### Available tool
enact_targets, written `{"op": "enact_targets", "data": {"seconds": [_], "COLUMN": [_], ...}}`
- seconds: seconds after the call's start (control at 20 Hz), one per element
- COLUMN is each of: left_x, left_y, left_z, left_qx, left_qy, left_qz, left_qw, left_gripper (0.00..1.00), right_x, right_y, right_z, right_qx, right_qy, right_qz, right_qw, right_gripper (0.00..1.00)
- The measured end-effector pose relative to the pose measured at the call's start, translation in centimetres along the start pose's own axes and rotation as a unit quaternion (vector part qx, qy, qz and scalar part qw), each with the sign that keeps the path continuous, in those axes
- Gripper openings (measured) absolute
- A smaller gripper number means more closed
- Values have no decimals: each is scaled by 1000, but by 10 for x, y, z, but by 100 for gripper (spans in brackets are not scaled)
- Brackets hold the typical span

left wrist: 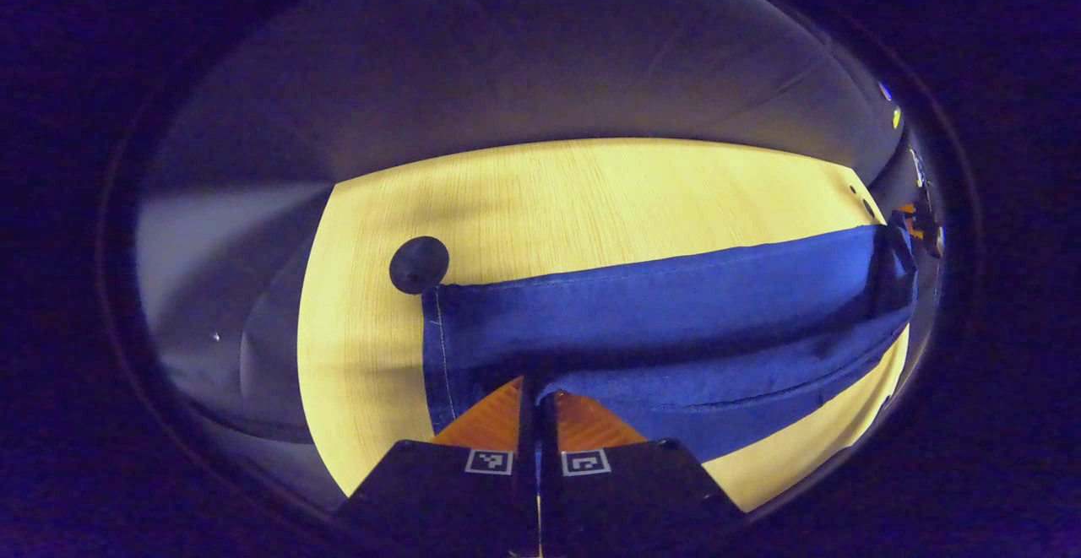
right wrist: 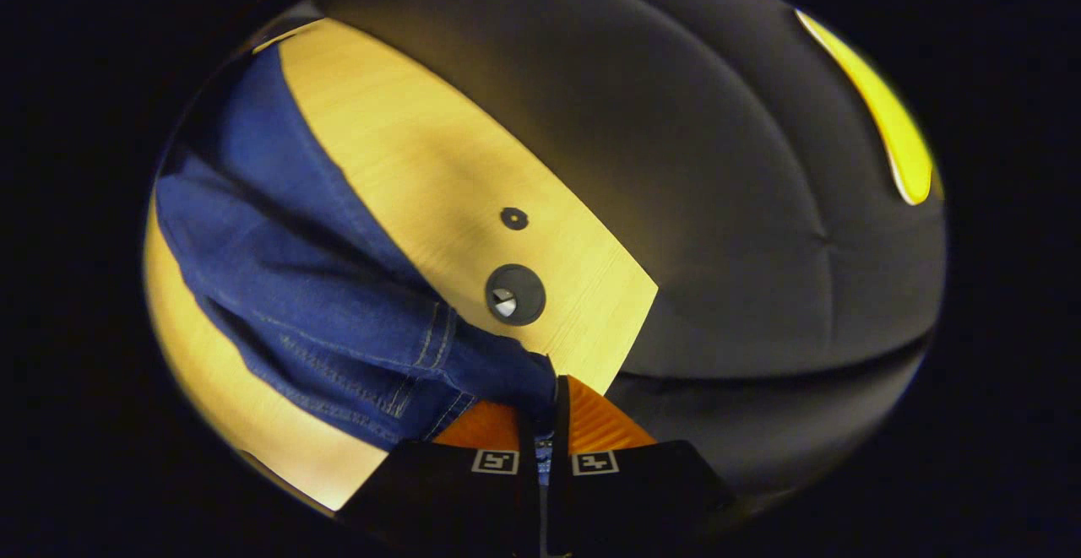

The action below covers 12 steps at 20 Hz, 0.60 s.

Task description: Grasp the waist and the cuffs of the jeans and fold them to make the two legs overlap; first hold the waist and fold one-third of the jeans toward the cuffs, then hold the cuffs and fold the remaining one-third in the same direction to finish folding.

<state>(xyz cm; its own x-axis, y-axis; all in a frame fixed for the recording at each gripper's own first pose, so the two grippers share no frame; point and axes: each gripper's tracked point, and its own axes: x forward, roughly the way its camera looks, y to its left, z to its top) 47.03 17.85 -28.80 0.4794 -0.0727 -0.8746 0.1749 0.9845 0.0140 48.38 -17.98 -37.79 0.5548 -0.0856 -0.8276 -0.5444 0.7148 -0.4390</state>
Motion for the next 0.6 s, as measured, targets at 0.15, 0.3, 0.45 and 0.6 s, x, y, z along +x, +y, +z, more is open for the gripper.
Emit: {"op": "enact_targets", "data": {"seconds": [0.15,0.3,0.45,0.6], "left_x": [8,6,-24,-66], "left_y": [5,4,22,39], "left_z": [5,9,24,44], "left_qx": [-60,-72,-61,-71], "left_qy": [-16,-37,-91,-175], "left_qz": [-19,-22,53,97], "left_qw": [998,997,993,977], "left_gripper": [15,44,84,98], "right_x": [15,5,-15,-62], "right_y": [-2,-1,-3,-6], "right_z": [6,1,1,3], "right_qx": [64,110,175,273], "right_qy": [6,18,-14,-86], "right_qz": [2,-2,-9,-25], "right_qw": [998,994,984,958], "right_gripper": [8,27,63,100]}}
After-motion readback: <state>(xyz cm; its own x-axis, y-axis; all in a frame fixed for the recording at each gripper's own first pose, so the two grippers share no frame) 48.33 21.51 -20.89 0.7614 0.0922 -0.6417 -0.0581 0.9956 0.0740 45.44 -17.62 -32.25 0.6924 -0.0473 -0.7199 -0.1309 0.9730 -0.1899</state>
